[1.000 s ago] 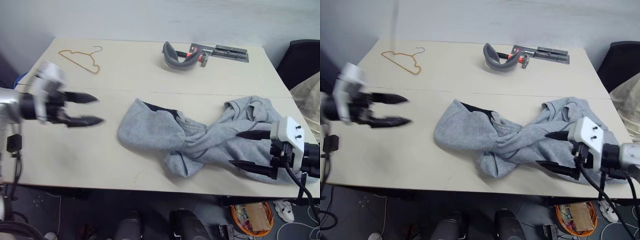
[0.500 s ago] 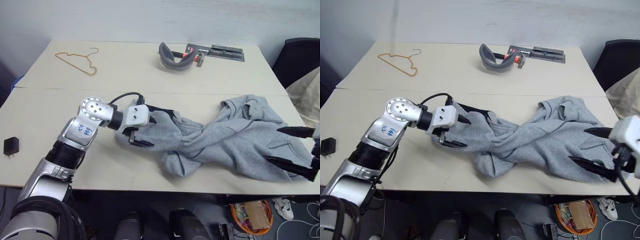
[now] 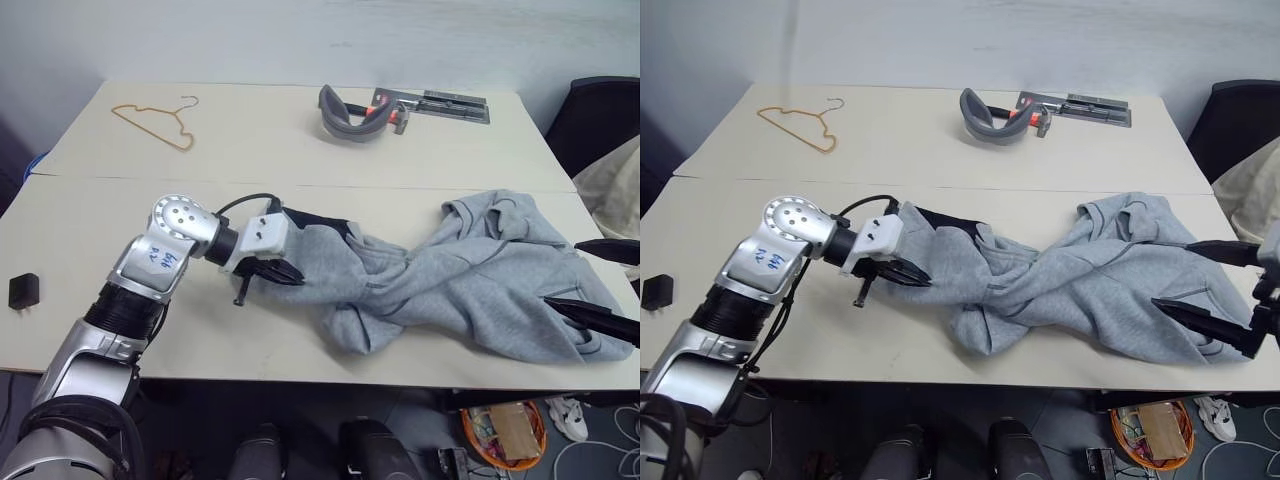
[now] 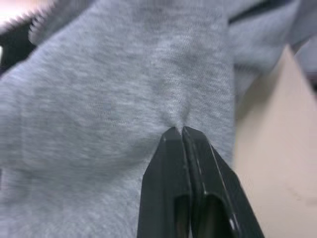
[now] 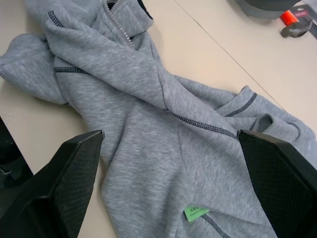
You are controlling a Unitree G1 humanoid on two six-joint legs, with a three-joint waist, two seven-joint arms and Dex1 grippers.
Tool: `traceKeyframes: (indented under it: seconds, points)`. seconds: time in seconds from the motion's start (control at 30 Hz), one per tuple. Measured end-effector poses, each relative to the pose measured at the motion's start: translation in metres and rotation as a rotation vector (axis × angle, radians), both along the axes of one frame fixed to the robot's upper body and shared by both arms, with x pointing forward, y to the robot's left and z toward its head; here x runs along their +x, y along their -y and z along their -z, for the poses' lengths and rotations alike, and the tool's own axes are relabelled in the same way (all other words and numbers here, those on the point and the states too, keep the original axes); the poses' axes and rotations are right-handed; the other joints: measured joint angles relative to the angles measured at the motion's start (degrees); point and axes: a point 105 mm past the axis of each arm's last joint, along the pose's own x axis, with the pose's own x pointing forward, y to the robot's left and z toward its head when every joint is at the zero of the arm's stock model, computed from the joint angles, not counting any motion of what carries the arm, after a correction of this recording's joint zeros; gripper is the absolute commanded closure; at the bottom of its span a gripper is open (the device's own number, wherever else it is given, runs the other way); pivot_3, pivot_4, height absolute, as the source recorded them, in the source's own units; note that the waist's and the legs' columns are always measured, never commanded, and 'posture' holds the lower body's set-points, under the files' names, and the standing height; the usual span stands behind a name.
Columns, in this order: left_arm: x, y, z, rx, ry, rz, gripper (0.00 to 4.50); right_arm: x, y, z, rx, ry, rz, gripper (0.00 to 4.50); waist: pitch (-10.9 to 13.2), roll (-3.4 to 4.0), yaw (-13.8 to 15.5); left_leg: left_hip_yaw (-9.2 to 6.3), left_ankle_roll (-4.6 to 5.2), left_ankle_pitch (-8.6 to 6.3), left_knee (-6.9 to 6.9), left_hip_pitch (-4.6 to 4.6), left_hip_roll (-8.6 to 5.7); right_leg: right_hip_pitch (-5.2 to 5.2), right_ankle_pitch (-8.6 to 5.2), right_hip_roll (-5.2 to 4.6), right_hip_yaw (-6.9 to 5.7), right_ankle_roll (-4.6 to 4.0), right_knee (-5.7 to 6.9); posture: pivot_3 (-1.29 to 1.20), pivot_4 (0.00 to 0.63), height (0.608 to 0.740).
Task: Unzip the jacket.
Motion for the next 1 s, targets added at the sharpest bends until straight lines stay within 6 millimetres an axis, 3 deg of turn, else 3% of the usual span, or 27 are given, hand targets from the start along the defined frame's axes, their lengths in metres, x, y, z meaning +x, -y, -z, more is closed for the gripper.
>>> traceKeyframes:
  seconds: [0.03,0.13,0.3,0.53,0.67,0.87,1.0]
  points:
    - [-0.002,-0.003,-0.002,0.010,0.000,0.008,3.83,0.000,0.000,0.000,0.001,-0.002,-0.002,0.00,0.00,0.00,-0.02,0.00,0.00,0.00,0.00,0.00,0.01,0.00,0.00,0.01,0.00,0.00,-0.01,0.00,0.150,0.740]
    - [-0.008,-0.006,0.000,0.031,-0.004,0.037,2.85,-0.001,-0.001,0.001,0.008,-0.009,-0.007,0.00,-0.01,0.01,-0.06,0.00,0.00,0.00,-0.01,0.02,0.00,0.01,0.00,0.01,0.00,0.00,0.00,0.00,0.150,0.740]
    - [-0.013,-0.008,0.016,0.075,0.064,0.070,1.42,-0.004,-0.008,0.000,0.010,-0.012,-0.029,0.00,-0.01,0.01,-0.01,-0.01,0.01,0.00,0.00,0.01,0.01,0.01,0.00,0.01,0.00,0.00,-0.02,0.00,0.150,0.740]
    - [-0.002,0.006,0.041,0.103,0.246,0.071,1.42,-0.007,-0.008,-0.001,0.040,-0.001,-0.021,0.00,-0.01,0.01,0.08,-0.01,0.05,-0.03,0.00,0.00,0.00,0.03,0.01,0.00,0.00,0.01,-0.04,0.00,0.150,0.740]
    - [0.003,0.011,0.044,0.080,0.298,0.065,2.25,-0.013,-0.015,0.004,0.049,-0.031,-0.054,0.00,-0.01,0.01,0.06,-0.01,0.06,-0.04,0.00,0.00,0.00,0.03,0.01,0.00,-0.01,0.01,-0.03,0.00,0.150,0.740]
    - [0.007,0.008,0.046,0.077,0.300,0.033,4.27,-0.019,-0.019,0.004,0.059,-0.043,-0.073,0.00,-0.01,0.01,-0.04,-0.01,0.06,-0.03,-0.01,0.04,0.01,0.04,0.01,0.01,0.00,0.01,-0.02,0.00,0.150,0.740]
    - [0.012,-0.003,0.049,0.088,0.288,0.007,4.45,-0.019,-0.020,0.006,0.058,-0.050,-0.077,0.00,-0.01,0.01,-0.04,-0.01,0.06,-0.03,-0.02,0.04,0.01,0.04,0.01,0.02,0.00,0.01,-0.02,0.00,0.150,0.740]
